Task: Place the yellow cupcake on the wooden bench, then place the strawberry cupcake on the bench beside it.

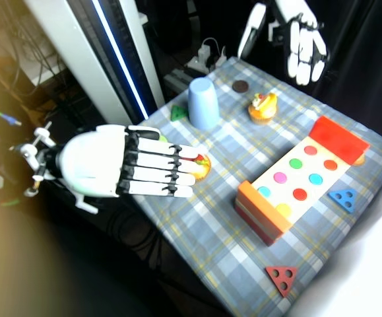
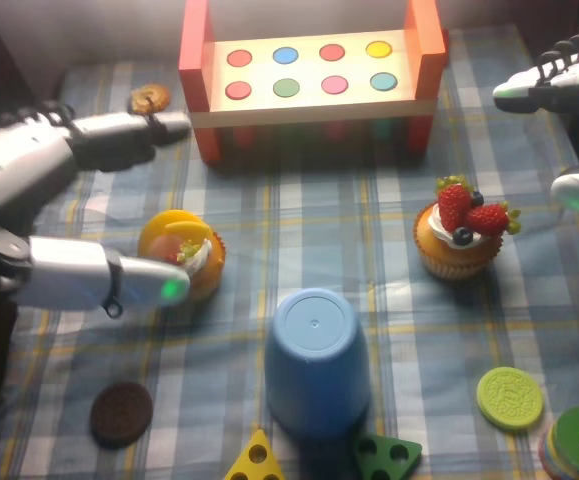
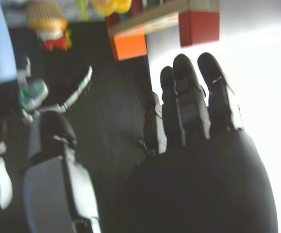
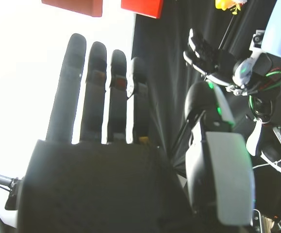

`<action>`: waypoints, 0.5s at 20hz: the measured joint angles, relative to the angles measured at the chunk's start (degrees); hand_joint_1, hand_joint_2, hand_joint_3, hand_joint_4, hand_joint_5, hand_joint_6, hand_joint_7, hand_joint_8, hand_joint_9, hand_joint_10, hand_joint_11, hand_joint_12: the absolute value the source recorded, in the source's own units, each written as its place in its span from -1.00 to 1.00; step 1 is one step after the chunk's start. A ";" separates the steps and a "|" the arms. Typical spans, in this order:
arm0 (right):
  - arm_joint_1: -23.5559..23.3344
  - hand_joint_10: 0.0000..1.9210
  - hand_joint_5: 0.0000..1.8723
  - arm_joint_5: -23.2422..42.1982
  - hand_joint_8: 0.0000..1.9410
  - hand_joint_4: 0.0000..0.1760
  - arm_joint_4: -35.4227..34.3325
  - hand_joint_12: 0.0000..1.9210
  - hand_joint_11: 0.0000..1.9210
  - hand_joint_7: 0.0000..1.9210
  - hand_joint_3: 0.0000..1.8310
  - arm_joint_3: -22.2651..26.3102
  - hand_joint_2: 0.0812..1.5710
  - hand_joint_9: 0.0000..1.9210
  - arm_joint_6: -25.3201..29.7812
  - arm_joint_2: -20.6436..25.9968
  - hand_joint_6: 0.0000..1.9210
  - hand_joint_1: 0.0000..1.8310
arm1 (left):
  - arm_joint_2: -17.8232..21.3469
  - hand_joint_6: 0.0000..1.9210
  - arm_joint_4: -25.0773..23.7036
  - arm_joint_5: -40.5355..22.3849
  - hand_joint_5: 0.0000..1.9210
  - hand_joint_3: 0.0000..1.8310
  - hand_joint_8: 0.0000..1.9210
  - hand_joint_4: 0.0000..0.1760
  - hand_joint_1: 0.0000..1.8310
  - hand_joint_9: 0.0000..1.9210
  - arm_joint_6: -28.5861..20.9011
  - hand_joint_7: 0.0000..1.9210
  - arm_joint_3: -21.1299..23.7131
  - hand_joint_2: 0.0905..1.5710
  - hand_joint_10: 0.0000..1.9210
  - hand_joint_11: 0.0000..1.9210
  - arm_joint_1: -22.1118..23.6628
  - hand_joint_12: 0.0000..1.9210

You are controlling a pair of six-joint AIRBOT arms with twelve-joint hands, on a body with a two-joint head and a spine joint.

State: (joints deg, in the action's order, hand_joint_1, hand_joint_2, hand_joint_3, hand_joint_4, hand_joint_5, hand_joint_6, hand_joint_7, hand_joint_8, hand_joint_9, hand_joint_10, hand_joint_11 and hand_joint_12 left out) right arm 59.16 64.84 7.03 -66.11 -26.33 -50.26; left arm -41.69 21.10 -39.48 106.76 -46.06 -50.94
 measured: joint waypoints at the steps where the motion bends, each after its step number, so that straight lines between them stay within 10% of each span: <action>1: -0.04 -1.00 -0.42 0.13 -1.00 -1.00 0.79 -0.85 -0.50 -0.42 -1.00 0.00 0.57 -0.46 0.63 0.00 -0.99 -0.52 | -1.07 -1.00 1.73 2.69 -0.74 -1.00 -0.99 1.00 -0.25 -0.56 2.67 -0.62 -0.79 -0.01 -0.99 -1.00 0.20 -0.24; 10: -0.46 -0.99 -0.41 2.19 -1.00 -1.00 2.29 -0.88 -0.44 -0.39 -1.00 0.20 0.56 -0.42 1.68 0.20 -1.00 -0.52 | -7.13 -1.00 8.59 11.32 -0.70 -1.00 -1.00 1.00 -0.07 -0.46 14.05 -0.49 -6.05 0.03 -1.00 -1.00 5.05 -0.29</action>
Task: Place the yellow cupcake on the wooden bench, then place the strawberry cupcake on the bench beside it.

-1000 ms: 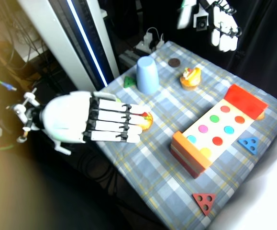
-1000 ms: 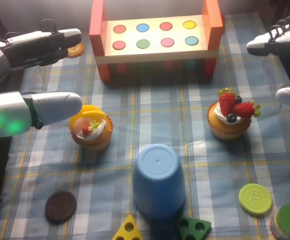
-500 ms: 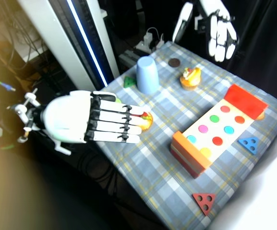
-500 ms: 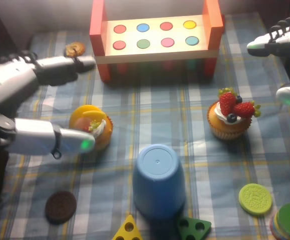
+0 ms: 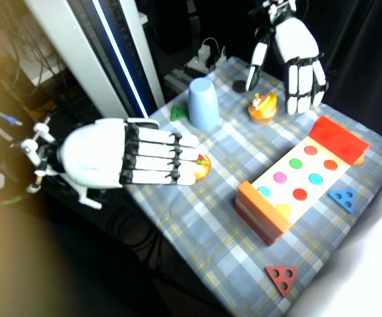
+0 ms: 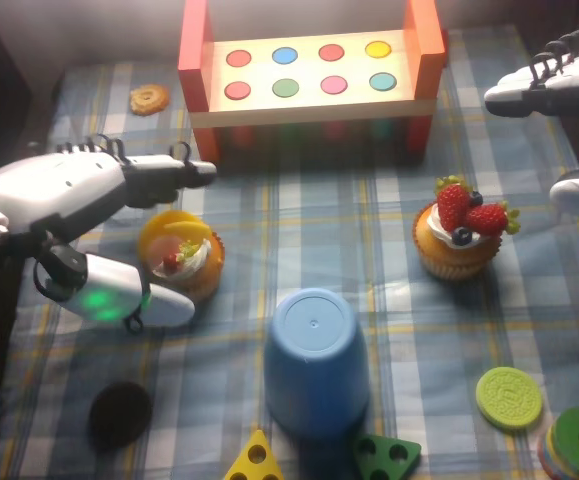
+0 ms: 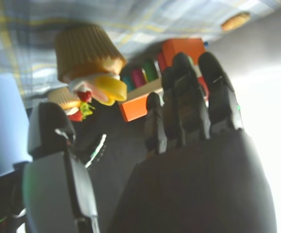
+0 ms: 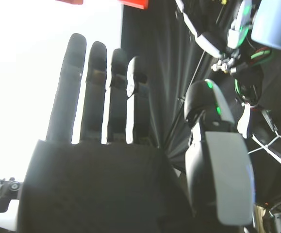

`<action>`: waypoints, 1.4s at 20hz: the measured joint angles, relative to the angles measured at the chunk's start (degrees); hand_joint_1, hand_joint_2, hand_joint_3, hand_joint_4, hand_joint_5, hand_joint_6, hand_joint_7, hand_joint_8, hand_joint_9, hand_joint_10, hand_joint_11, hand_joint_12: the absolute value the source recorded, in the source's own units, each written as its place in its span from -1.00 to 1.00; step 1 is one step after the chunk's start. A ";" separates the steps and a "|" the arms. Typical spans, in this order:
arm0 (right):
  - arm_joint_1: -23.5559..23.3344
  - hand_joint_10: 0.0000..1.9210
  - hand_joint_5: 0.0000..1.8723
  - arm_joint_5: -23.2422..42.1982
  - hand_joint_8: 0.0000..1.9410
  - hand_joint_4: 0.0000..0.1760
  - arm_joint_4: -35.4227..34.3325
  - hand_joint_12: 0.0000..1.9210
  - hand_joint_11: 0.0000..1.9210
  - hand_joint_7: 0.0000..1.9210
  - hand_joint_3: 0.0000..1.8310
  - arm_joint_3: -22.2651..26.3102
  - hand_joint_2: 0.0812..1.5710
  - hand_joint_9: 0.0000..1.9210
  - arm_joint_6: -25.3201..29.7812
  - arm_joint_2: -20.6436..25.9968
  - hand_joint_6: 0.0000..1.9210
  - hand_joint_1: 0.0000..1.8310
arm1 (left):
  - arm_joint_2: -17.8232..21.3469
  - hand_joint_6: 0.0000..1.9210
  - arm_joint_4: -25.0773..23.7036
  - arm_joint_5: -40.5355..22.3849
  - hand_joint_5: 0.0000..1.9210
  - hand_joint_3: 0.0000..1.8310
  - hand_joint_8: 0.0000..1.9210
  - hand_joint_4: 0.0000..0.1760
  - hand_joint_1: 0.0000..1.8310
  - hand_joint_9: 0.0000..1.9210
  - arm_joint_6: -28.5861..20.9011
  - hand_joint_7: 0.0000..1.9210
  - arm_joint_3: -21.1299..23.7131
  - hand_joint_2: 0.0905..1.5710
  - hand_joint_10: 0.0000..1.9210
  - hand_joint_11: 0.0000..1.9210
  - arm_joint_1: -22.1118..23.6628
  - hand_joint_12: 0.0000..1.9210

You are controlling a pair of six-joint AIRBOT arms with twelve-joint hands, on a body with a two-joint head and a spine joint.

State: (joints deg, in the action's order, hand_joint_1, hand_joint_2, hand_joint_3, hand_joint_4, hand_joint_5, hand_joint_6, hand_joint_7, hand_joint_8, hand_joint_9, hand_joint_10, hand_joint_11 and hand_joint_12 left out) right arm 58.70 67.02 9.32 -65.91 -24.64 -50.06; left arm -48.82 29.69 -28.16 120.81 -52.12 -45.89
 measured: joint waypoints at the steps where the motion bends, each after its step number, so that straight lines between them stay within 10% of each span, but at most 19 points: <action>1: 0.00 -0.99 -0.40 0.00 -1.00 -1.00 -0.02 -0.88 -0.43 -0.39 -1.00 0.00 0.57 -0.41 0.02 0.00 -1.00 -0.51 | -0.33 -1.00 0.39 0.44 -0.66 -1.00 -1.00 1.00 -0.05 -0.45 0.81 -0.47 -0.26 0.03 -1.00 -1.00 0.07 -0.28; 11: 0.00 -1.00 -0.38 -0.02 -1.00 -1.00 0.00 -0.93 -0.41 -0.39 -0.99 0.00 0.61 -0.42 0.17 0.24 -1.00 -0.43 | -1.84 -0.99 1.42 1.97 -0.51 -1.00 -0.99 0.93 0.00 -0.38 1.90 -0.39 -1.05 0.17 -0.99 -1.00 1.44 -0.34; 15: 0.00 -1.00 -0.37 -0.02 -1.00 -1.00 -0.02 -0.94 -0.41 -0.38 -1.00 0.00 0.61 -0.42 0.20 0.33 -1.00 -0.41 | -2.47 -0.98 1.40 1.70 -0.06 -1.00 -0.96 -0.40 0.23 -0.16 1.90 -0.01 -1.68 0.22 -0.97 -1.00 1.62 -0.10; 17: 0.00 -1.00 -0.36 0.00 -1.00 -1.00 -0.02 -0.94 -0.41 -0.38 -1.00 0.00 0.62 -0.41 0.20 0.35 -1.00 -0.38 | -2.51 -0.38 1.77 1.51 0.16 -1.00 -0.02 -1.00 0.36 0.05 1.75 0.09 -1.70 0.32 -0.96 -0.98 1.99 0.08; 21: 0.02 -0.99 -0.34 0.00 -0.99 -1.00 -0.07 -0.94 -0.39 -0.34 -1.00 0.00 0.63 -0.38 0.22 0.42 -0.99 -0.31 | -2.49 -0.10 1.97 1.84 0.00 -1.00 0.24 -1.00 0.33 0.06 1.99 -0.02 -1.70 0.40 -0.97 -0.97 2.84 0.06; 28: 0.04 -1.00 -0.34 0.00 -1.00 -1.00 -0.20 -0.94 -0.40 -0.35 -1.00 0.17 0.64 -0.39 0.31 0.46 -1.00 -0.34 | 0.35 -0.24 -6.16 -2.34 0.09 -1.00 0.20 -1.00 0.35 0.13 -3.76 0.01 -1.40 0.38 -0.92 -1.00 12.24 -0.13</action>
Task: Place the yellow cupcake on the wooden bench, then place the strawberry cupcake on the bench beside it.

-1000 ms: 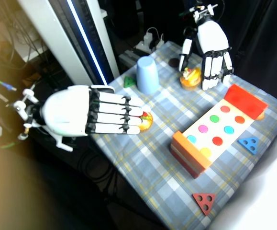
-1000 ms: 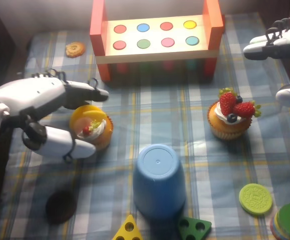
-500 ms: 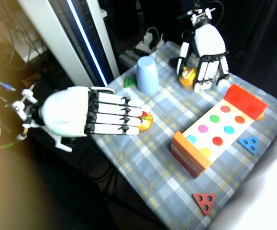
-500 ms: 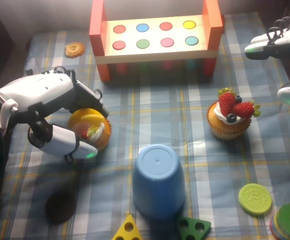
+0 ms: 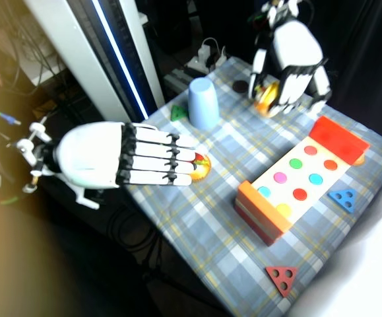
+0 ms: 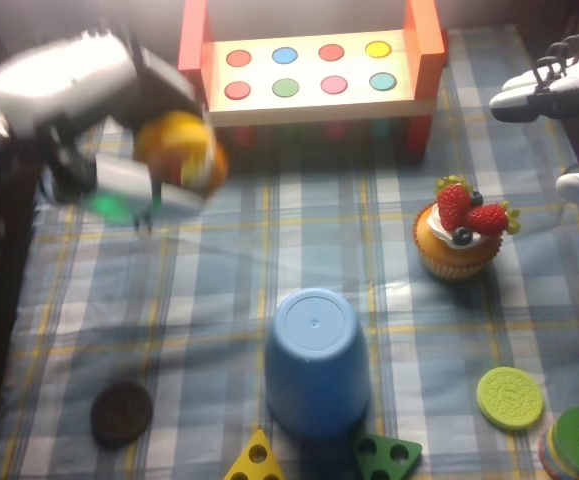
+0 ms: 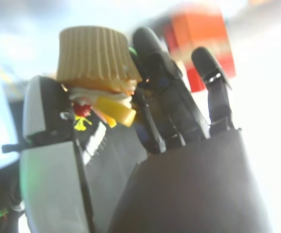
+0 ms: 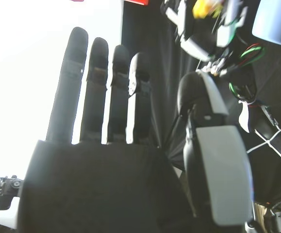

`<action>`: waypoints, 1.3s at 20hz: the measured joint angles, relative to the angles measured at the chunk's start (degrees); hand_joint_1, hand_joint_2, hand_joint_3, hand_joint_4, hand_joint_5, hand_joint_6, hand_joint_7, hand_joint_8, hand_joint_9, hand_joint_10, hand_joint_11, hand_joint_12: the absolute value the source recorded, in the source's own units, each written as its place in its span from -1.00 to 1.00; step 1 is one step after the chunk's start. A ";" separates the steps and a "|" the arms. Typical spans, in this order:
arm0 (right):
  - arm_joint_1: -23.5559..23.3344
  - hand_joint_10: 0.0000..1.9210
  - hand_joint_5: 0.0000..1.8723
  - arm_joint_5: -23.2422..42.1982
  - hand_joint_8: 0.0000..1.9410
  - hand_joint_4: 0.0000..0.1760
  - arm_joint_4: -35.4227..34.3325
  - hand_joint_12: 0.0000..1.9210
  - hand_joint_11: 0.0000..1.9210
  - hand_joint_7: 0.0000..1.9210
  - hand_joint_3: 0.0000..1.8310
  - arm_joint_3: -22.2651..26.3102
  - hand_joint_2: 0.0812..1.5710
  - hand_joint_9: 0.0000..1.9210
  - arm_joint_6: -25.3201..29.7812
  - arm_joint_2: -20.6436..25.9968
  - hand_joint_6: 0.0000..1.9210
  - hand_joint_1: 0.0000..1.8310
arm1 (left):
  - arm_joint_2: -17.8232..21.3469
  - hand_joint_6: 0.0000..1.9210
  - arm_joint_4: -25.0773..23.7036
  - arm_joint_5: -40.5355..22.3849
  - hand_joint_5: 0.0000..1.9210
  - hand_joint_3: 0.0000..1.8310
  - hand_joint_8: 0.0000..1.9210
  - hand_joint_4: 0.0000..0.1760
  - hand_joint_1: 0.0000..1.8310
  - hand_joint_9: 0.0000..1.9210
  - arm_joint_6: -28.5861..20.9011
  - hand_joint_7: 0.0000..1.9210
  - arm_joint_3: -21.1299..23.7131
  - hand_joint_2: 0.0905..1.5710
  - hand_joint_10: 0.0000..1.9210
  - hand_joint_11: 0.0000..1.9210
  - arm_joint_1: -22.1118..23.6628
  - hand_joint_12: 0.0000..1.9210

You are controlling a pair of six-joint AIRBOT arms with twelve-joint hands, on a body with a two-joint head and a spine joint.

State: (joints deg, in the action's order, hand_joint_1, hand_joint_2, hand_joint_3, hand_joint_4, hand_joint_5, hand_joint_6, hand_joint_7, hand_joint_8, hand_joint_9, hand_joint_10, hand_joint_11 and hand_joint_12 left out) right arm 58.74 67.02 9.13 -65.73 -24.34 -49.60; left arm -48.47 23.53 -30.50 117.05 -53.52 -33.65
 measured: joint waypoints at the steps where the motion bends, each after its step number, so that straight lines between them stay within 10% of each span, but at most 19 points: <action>1: 0.00 -0.99 -0.33 0.00 -0.99 -1.00 0.02 -0.94 -0.39 -0.33 -1.00 0.00 0.64 -0.37 0.02 0.00 -1.00 -0.34 | 0.11 -0.19 -1.22 -0.83 0.08 -1.00 0.22 -1.00 0.33 0.13 -0.42 -0.03 -0.04 0.39 -0.92 -1.00 1.99 -0.06; 10: -0.04 -0.99 -0.34 0.00 -0.99 -1.00 0.57 -0.95 -0.37 -0.31 -1.00 -1.03 0.64 -0.35 0.11 -1.20 -1.00 -0.35 | -12.39 -0.02 1.95 10.23 0.00 -1.00 0.06 -0.77 0.32 0.05 1.66 0.04 -16.63 0.39 -1.00 -0.92 17.66 0.03; 11: -0.04 -1.00 -0.34 -0.04 -1.00 -1.00 0.57 -0.95 -0.37 -0.31 -1.00 -1.22 0.64 -0.36 0.07 -1.38 -1.00 -0.35 | -14.40 0.06 4.92 12.46 -0.04 -1.00 0.14 -1.00 0.35 0.18 4.28 -0.02 -19.08 0.41 -0.88 -0.76 17.90 0.61; 12: -0.42 -1.00 -0.34 -0.28 -1.00 -1.00 1.09 -0.95 -0.38 -0.31 -1.00 -1.44 0.65 -0.36 0.09 -1.49 -1.00 -0.36 | -15.82 0.04 7.19 14.03 -0.02 -0.98 0.11 -1.00 0.36 -0.05 6.51 0.00 -20.92 0.39 -0.15 -0.75 18.25 0.77; 13: -0.94 -1.00 -0.35 -0.59 -1.00 -1.00 1.09 -0.95 -0.38 -0.31 -1.00 -1.51 0.65 -0.36 0.07 -1.60 -1.00 -0.36 | -17.46 -0.05 10.38 15.50 -0.06 -0.99 0.22 -1.00 0.37 -0.19 8.96 0.02 -23.04 0.41 -0.09 -0.93 18.45 0.72; 16: -1.81 -1.00 -0.33 -0.46 -1.00 -1.00 1.86 -0.95 -0.37 -0.31 -1.00 -2.08 0.64 -0.35 0.07 -2.21 -1.00 -0.33 | -21.75 0.06 19.41 19.32 -0.14 -1.00 0.25 -1.00 0.35 -0.03 18.67 0.01 -28.57 0.44 -0.73 -0.87 18.91 0.18; 18: -1.84 -0.99 -0.33 -0.83 -0.99 -1.00 2.19 -0.95 -0.37 -0.30 -1.00 -2.14 0.65 -0.34 0.09 -2.45 -1.00 -0.32 | -24.02 -0.10 25.24 20.83 -0.06 -1.00 0.32 -1.00 0.37 -0.01 25.77 -0.01 -31.47 0.43 -0.77 -0.88 18.91 0.32; 20: -1.84 -1.00 -0.34 -0.96 -1.00 -1.00 2.32 -0.96 -0.38 -0.32 -1.00 -2.38 0.65 -0.36 0.26 -2.69 -1.00 -0.35 | -25.40 0.19 28.00 21.92 -0.12 -1.00 0.28 -1.00 0.34 -0.34 28.24 -0.10 -32.87 0.47 0.11 -0.93 18.91 0.80; 21: -1.84 -1.00 -0.34 -0.94 -1.00 -1.00 2.27 -0.96 -0.38 -0.32 -1.00 -2.38 0.65 -0.36 0.33 -2.78 -1.00 -0.36 | -25.73 -0.14 28.41 22.18 -0.03 -1.00 0.37 -1.00 0.36 -0.32 28.50 -0.06 -33.16 0.44 0.12 -0.90 18.82 0.81; 23: -1.95 -1.00 -0.35 -0.98 -1.00 -1.00 2.49 -0.96 -0.38 -0.33 -1.00 -2.38 0.65 -0.36 0.44 -2.78 -1.00 -0.36 | -26.36 0.25 29.03 22.86 -0.17 -1.00 0.35 -0.77 0.27 -0.30 28.70 -0.14 -33.75 0.51 -0.67 -1.00 18.18 0.10; 26: -1.95 -1.00 -0.34 -0.94 -1.00 -1.00 2.54 -0.96 -0.37 -0.33 -1.00 -2.38 0.65 -0.35 0.96 -2.78 -1.00 -0.31 | -26.62 0.01 29.22 23.58 -0.04 -1.00 0.25 -0.85 0.30 -0.11 28.70 -0.06 -33.92 0.43 -0.87 -1.00 17.59 0.20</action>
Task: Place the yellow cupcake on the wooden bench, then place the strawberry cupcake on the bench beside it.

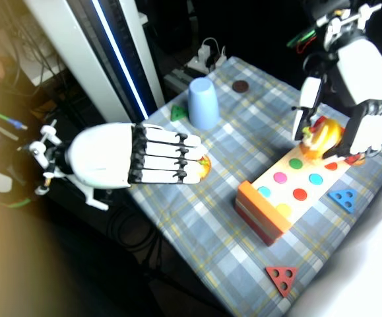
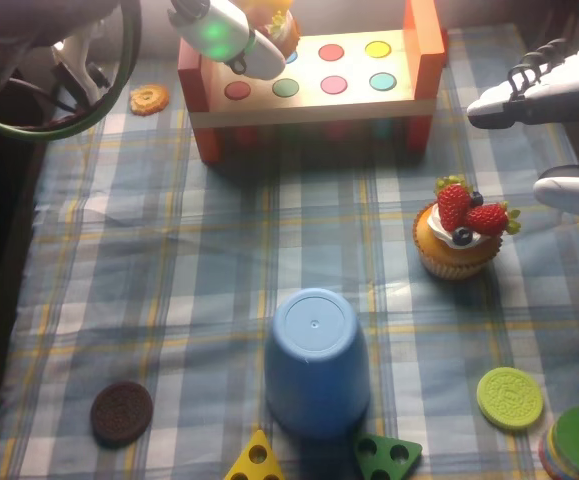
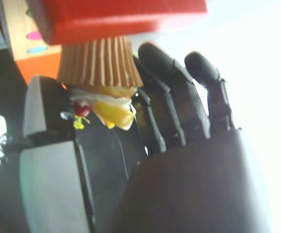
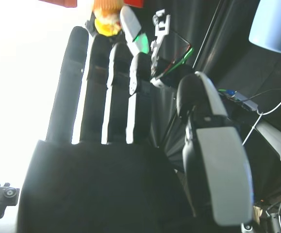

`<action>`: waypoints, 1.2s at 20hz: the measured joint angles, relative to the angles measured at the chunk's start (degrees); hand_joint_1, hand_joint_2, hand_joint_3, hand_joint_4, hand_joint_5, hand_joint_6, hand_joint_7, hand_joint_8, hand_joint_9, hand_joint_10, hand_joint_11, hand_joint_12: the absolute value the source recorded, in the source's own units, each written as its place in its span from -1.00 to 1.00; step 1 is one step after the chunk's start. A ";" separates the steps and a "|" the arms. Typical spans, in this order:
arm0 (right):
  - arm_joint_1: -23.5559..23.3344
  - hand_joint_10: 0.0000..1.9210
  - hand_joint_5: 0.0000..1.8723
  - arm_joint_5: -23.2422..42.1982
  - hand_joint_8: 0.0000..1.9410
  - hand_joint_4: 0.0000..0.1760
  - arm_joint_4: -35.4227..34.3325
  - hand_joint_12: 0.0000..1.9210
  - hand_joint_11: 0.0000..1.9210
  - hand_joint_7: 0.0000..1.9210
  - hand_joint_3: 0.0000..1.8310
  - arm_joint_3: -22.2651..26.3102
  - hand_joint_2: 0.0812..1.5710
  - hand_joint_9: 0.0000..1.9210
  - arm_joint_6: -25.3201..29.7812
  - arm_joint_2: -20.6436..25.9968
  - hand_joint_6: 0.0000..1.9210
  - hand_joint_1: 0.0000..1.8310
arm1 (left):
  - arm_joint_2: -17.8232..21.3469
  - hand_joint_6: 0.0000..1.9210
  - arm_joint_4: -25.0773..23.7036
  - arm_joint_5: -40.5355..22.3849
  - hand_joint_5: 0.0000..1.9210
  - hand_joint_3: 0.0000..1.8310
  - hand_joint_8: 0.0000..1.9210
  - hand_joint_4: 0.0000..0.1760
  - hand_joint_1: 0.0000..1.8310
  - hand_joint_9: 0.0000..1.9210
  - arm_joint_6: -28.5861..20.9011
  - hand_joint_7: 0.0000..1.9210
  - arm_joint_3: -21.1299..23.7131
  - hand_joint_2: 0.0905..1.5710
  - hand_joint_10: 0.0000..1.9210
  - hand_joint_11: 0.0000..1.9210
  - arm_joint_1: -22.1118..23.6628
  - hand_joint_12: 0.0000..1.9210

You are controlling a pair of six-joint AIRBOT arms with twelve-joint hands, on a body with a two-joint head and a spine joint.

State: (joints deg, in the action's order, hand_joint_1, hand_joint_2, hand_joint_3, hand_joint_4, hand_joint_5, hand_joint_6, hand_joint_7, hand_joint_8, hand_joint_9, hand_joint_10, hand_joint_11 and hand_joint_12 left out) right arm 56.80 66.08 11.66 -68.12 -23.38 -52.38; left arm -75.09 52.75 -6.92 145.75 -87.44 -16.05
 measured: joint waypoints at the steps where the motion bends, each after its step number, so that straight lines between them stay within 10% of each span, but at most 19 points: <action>1: 0.00 -0.99 -0.35 0.04 -1.00 -1.00 0.00 -0.95 -0.36 -0.33 -1.00 0.00 0.65 -0.34 0.11 0.00 -1.00 -0.30 | -0.02 0.06 -0.02 -0.11 -0.05 -1.00 0.21 -0.63 0.30 -0.10 0.09 -0.05 0.00 0.43 -0.89 -1.00 -0.20 0.08; 3: 0.00 -0.99 -0.36 0.00 -1.00 -1.00 -0.02 -0.95 -0.36 -0.33 -1.00 0.00 0.66 -0.34 0.20 0.00 -1.00 -0.29 | -0.02 0.10 0.02 0.04 -0.04 -1.00 0.13 -0.46 0.30 -0.09 0.09 -0.03 0.00 0.42 -0.95 -0.95 -0.96 -0.14; 6: 0.00 -0.99 -0.37 0.00 -1.00 -1.00 -0.02 -0.95 -0.35 -0.33 -1.00 0.00 0.66 -0.33 0.28 0.00 -1.00 -0.25 | -0.02 0.19 1.07 0.02 -0.12 -1.00 -0.05 -1.00 0.33 -0.14 -0.11 0.09 -0.17 0.41 -0.99 -0.98 -1.86 -0.20; 7: 0.00 -1.00 -0.38 0.07 -1.00 -1.00 0.02 -0.96 -0.36 -0.33 -1.00 0.00 0.66 -0.34 0.39 0.00 -1.00 -0.28 | -0.02 -0.53 1.27 0.00 -0.16 -1.00 -0.06 -0.81 0.45 -0.14 -0.09 0.09 -0.31 0.34 -0.99 -1.00 -1.86 -0.26; 8: 0.00 -1.00 -0.38 0.00 -1.00 -1.00 -0.02 -0.96 -0.36 -0.33 -1.00 0.00 0.66 -0.34 0.42 0.00 -1.00 -0.28 | -0.02 -0.84 1.38 -0.02 -0.12 -1.00 -0.03 -0.72 0.48 -0.16 -0.11 0.07 -0.35 0.34 -0.99 -1.00 -1.86 -0.29; 9: 0.00 -0.99 -0.38 -0.02 -1.00 -1.00 -0.02 -0.95 -0.34 -0.32 -1.00 0.00 0.65 -0.32 0.42 0.00 -1.00 -0.27 | -0.02 -0.96 1.36 -0.04 -0.17 -1.00 -0.64 -0.41 0.32 -0.22 0.00 -0.07 -0.35 0.30 -1.00 -1.00 -1.86 -0.31; 13: 0.00 -0.99 -0.37 0.02 -1.00 -1.00 0.00 -0.95 -0.33 -0.31 -1.00 0.00 0.65 -0.31 0.61 0.02 -1.00 -0.25 | 0.04 -1.00 1.38 -0.13 -0.53 -1.00 -1.00 0.56 0.16 -0.42 0.28 -0.33 -0.22 0.21 -1.00 -1.00 -1.99 -0.44; 19: -0.11 -1.00 -0.38 0.00 -1.00 -1.00 0.00 -0.96 -0.35 -0.34 -1.00 0.00 0.58 -0.33 0.72 0.02 -1.00 -0.23 | 4.15 -1.00 -0.48 -2.78 -0.87 -1.00 -1.00 1.00 0.10 -0.75 -0.07 -0.78 6.14 0.05 -1.00 -1.00 -2.27 -0.82; 24: -1.11 -1.00 -0.54 -0.46 -1.00 -1.00 0.68 -1.00 -0.49 -0.50 -1.00 -0.26 0.26 -0.50 0.81 -0.28 -1.00 -0.12 | 11.61 -1.00 -21.70 -13.20 -1.00 -1.00 -1.00 1.00 -0.23 -1.00 -27.08 -1.00 16.31 -0.08 -1.00 -0.97 -5.81 -0.98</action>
State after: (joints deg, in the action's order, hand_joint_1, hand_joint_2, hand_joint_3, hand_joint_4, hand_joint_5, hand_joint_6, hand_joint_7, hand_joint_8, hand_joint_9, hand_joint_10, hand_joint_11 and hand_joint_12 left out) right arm 55.68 65.63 12.34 -68.38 -22.57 -52.66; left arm -63.48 31.05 -20.12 118.67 -71.13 -21.87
